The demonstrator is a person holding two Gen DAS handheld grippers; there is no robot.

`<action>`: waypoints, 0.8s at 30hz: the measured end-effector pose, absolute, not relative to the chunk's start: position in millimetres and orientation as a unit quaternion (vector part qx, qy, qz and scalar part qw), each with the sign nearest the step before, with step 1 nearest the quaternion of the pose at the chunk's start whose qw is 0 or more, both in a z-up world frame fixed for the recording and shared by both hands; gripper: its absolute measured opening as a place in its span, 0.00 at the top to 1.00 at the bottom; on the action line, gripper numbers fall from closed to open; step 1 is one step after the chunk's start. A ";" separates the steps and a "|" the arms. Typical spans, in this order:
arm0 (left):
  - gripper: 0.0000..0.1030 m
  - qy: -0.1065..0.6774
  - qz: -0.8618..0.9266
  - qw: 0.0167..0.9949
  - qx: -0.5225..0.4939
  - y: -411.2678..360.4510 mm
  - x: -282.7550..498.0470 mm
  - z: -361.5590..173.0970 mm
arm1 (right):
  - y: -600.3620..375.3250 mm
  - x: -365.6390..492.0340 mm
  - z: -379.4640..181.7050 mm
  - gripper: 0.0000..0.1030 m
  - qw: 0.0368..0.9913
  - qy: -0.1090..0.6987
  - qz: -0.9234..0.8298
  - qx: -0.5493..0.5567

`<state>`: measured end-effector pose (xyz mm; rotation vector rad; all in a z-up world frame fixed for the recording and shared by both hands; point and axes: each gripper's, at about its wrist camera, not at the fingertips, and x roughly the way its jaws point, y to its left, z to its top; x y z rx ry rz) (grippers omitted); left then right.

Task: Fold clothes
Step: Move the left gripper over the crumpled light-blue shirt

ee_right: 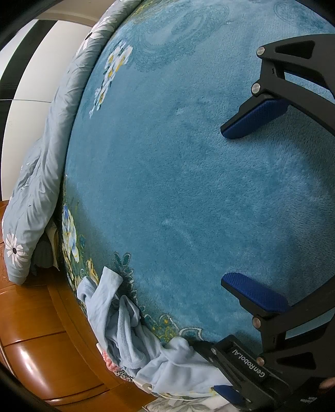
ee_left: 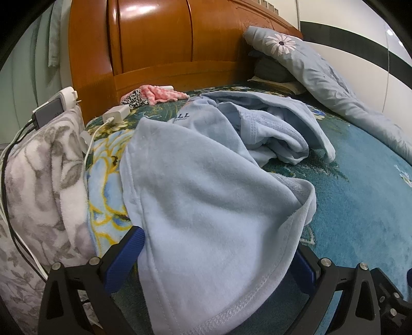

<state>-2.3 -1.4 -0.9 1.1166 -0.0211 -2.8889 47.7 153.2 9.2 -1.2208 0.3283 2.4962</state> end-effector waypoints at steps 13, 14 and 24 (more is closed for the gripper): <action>0.00 -0.014 -0.935 0.023 0.354 -2.5 -0.2 -1.3 | 152.4 48.3 10.3 0.00 0.171 0.115 0.880 -0.427; 0.00 -0.014 -0.935 0.022 0.354 -3.2 -0.5 -1.3 | 152.4 48.3 10.2 0.00 0.171 0.115 0.880 -0.427; 0.00 -0.011 -0.932 0.014 0.361 -6.1 -3.7 0.6 | 152.9 49.5 10.3 0.00 0.169 0.117 0.881 -0.426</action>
